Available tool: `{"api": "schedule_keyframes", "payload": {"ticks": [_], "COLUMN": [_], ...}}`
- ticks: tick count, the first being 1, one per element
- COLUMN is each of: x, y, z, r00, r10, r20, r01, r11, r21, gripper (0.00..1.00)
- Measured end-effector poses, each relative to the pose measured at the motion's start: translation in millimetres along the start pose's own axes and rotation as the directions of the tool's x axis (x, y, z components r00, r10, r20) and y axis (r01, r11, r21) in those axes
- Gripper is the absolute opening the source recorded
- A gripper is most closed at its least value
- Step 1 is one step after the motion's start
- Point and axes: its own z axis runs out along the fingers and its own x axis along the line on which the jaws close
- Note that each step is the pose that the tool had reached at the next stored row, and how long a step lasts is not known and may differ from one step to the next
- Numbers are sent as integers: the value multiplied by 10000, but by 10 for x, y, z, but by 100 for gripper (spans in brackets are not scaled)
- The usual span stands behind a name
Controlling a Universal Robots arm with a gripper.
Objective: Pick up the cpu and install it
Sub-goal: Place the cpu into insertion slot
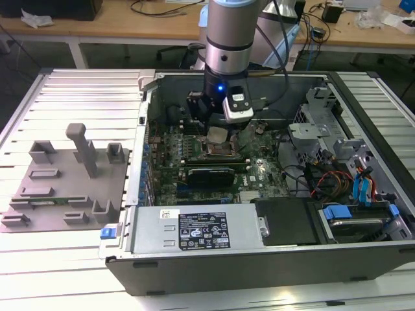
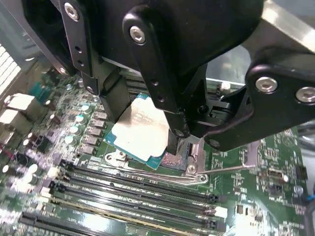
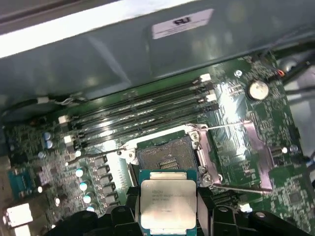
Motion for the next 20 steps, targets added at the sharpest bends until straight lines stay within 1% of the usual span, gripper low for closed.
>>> {"api": "schedule_keyframes", "payload": {"ticks": [1,3,4,6,8,9,10,11,13,14,15,16,17,18,19,20], "x": [0,0,0,0,0,0,0,0,0,0,0,0,0,0,0,0], "y": [0,0,0,0,0,0,0,0,0,0,0,0,0,0,0,-1], "z": [3,6,8,14,18,20,22,24,30,31,34,35,38,42,45,47], "r00": [9994,9975,9949,9870,9797,9736,9695,9623,9454,9398,9312,9240,9133,8960,8809,8721], "r10": [332,701,1006,1606,2006,2281,2451,2718,3260,3418,3646,3825,4074,4441,4732,4893], "r20": [3,7,10,16,19,22,23,26,31,32,34,35,37,41,43,44], "r01": [-332,-701,-1006,-1606,-2005,-2281,-2451,-2718,-3260,-3418,-3646,-3825,-4073,-4441,-4732,-4893], "r11": [9994,9975,9949,9870,9797,9736,9695,9623,9454,9398,9312,9240,9133,8960,8809,8721], "r21": [-2,-4,-6,-9,-11,-13,-14,-16,-20,-21,-23,-25,-27,-30,-33,-35], "gripper": [55,55,55,55,55,55,55,55,55,55,55,55,55,55,55,55]}}
